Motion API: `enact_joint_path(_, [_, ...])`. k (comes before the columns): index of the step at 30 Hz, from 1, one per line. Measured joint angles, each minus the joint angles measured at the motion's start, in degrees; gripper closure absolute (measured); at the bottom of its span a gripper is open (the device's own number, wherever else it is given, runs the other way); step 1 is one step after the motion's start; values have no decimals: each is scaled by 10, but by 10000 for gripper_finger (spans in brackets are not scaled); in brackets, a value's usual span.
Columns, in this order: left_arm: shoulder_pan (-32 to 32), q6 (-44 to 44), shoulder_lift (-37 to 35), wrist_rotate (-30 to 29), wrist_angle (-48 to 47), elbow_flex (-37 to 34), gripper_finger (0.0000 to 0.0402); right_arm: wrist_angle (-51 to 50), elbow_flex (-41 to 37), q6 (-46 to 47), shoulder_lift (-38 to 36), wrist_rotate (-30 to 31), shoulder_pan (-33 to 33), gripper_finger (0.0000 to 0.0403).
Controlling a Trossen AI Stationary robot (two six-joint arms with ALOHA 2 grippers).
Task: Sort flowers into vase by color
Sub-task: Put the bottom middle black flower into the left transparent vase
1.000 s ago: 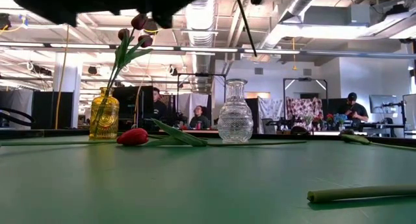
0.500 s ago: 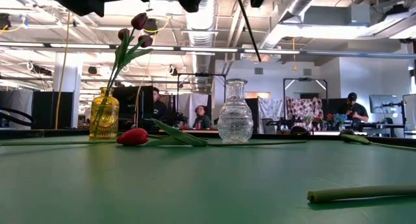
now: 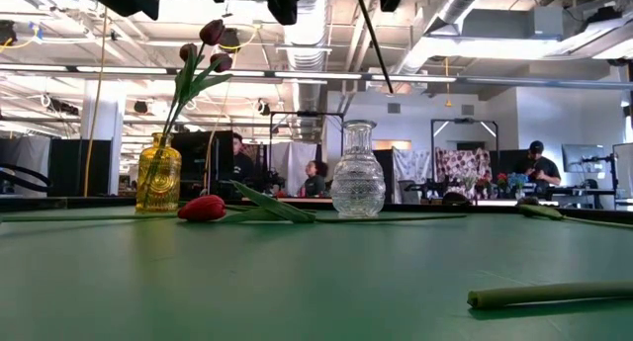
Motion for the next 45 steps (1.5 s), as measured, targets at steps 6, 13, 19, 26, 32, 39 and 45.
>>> enact_joint_path(6, [5,-12,0,9,-4,0,393,0,0,0,0,3,0,382])
enact_joint_path(13, [6,-12,0,15,-8,0,400,-5,0,-13,0,0,-6,315])
enact_joint_path(19, [6,-10,0,-7,-12,0,401,-67,0,-15,-21,-4,-16,214])
enact_joint_path(26, [5,11,-51,-27,-41,0,401,-194,0,-28,-69,2,-13,141])
enact_joint_path(32, [4,-20,-98,-9,-40,0,401,-182,0,-56,-42,38,-8,139])
enact_joint_path(39, [4,-40,-100,-25,-63,0,401,-174,0,-83,-29,86,-6,139])
enact_joint_path(45, [4,-42,-100,-49,-81,0,401,-186,0,-112,-52,87,11,138])
